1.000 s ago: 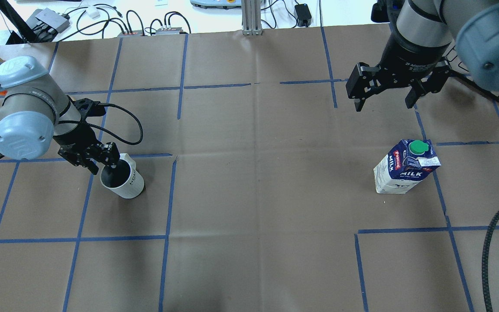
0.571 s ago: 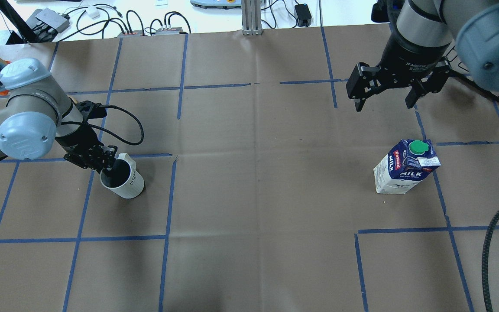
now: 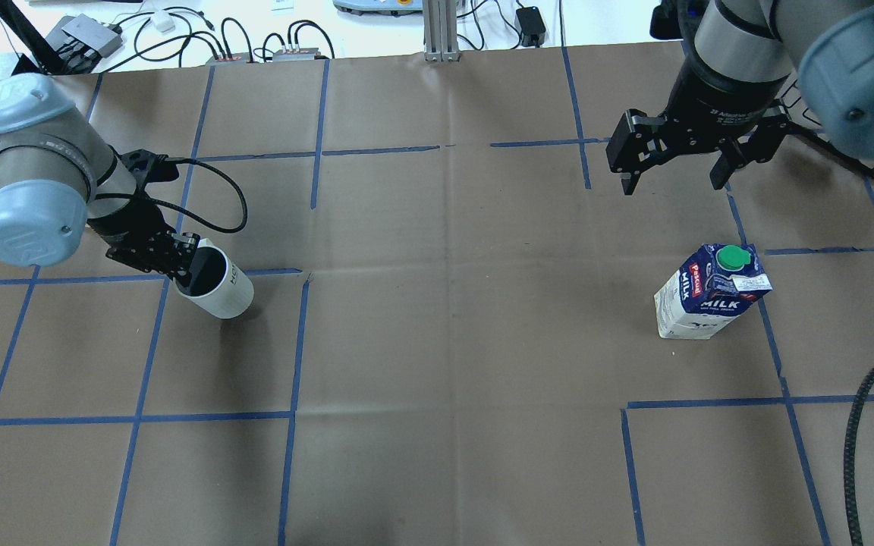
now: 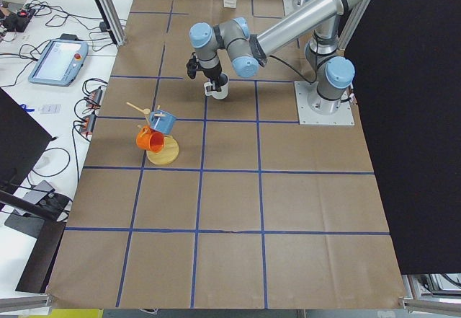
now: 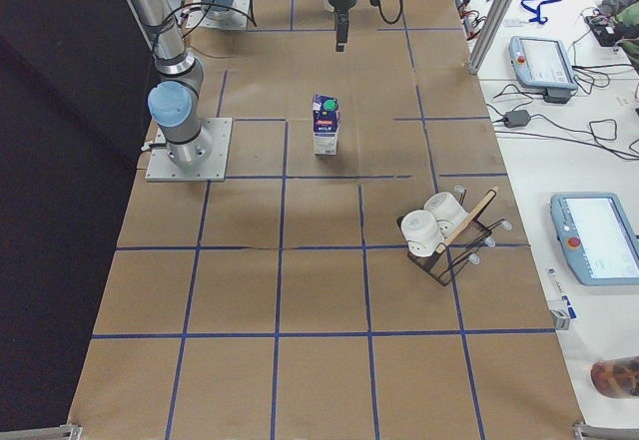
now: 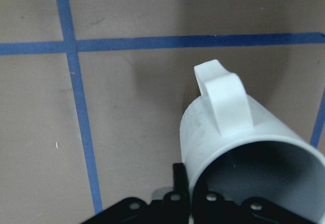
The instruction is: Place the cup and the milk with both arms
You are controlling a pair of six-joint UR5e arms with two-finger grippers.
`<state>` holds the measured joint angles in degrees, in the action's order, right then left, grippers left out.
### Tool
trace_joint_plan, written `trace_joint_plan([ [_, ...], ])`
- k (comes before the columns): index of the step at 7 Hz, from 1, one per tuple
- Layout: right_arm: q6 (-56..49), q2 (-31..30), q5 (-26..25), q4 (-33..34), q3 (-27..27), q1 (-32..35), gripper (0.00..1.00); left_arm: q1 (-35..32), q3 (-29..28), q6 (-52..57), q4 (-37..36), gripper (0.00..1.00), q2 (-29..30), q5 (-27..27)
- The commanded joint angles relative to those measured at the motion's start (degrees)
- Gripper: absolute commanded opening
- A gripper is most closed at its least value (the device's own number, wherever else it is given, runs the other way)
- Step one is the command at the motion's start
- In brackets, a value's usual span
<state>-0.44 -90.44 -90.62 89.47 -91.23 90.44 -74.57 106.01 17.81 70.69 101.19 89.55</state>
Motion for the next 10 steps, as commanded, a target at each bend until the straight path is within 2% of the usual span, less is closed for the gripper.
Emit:
trace_joint_plan([
  [1,0.0,0.0,0.0,0.0,0.0,0.0,1.00,-10.1,-8.4,-6.1,0.6,0.00,2.5,-0.3],
  [3,0.0,0.0,0.0,0.0,0.0,0.0,1.00,-19.3,-19.6,-14.5,1.0,0.00,11.9,-4.2],
  [6,0.0,0.0,-0.1,0.0,0.0,-0.1,1.00,-25.6,-39.1,-12.7,5.5,0.00,26.8,-4.1],
  [8,0.0,0.0,-0.1,0.0,0.0,-0.2,1.00,-26.8,-44.5,-7.5,9.8,0.00,31.3,-3.8],
  [10,-1.1,0.1,0.1,0.0,0.0,-0.4,1.00,-26.6,-44.9,-7.2,9.6,0.01,32.9,-3.1],
])
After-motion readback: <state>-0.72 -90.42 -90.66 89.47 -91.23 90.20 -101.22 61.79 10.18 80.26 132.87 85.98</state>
